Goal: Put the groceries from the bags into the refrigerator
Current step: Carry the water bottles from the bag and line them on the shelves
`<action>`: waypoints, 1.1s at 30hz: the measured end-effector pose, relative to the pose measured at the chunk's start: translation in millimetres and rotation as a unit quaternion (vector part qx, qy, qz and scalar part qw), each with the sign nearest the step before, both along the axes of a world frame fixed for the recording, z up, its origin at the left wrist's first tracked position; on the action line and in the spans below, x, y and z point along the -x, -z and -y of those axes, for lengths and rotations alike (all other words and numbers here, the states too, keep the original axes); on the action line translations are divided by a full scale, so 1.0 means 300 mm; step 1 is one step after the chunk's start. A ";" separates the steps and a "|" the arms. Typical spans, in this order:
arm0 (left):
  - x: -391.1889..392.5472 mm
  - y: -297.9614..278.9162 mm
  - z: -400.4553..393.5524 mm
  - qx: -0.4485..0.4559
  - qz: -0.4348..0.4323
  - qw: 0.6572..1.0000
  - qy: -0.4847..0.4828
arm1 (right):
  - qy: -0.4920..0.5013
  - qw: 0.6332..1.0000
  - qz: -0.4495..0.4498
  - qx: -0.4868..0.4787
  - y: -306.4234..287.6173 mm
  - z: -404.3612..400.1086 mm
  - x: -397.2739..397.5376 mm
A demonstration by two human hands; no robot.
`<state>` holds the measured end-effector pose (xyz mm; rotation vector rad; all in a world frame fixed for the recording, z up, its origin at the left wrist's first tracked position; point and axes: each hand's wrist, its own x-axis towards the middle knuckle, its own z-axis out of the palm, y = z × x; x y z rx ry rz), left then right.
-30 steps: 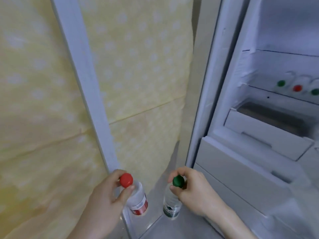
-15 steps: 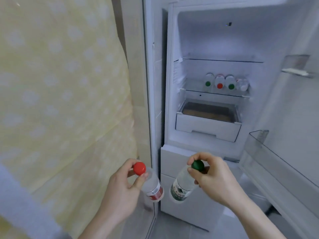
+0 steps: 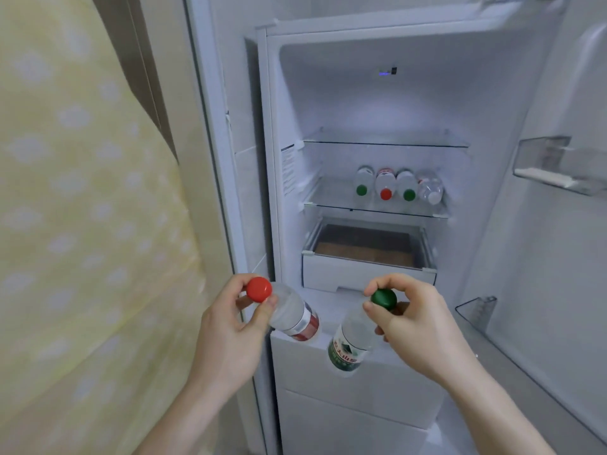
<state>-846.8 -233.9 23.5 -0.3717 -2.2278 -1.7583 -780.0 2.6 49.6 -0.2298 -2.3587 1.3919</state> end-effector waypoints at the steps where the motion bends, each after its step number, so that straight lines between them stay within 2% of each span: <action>1: 0.028 -0.015 -0.028 -0.012 -0.007 1.000 -0.005 | 0.001 1.000 -0.011 0.006 -0.010 -0.022 0.028; 13: 0.382 -0.150 -0.307 -0.109 -0.108 0.988 -0.015 | 0.042 0.991 -0.123 0.044 -0.107 -0.195 0.288; 19: 0.581 -0.187 -0.427 -0.098 -0.174 0.980 -0.022 | 0.082 0.981 -0.168 0.046 -0.153 -0.244 0.412; 25: 0.766 -0.167 -0.505 -0.102 -0.197 0.975 -0.015 | 0.097 0.964 -0.229 0.089 -0.189 -0.257 0.539; 33: 0.907 -0.131 -0.579 -0.117 -0.199 0.973 -0.019 | 0.104 0.950 -0.268 0.121 -0.207 -0.258 0.669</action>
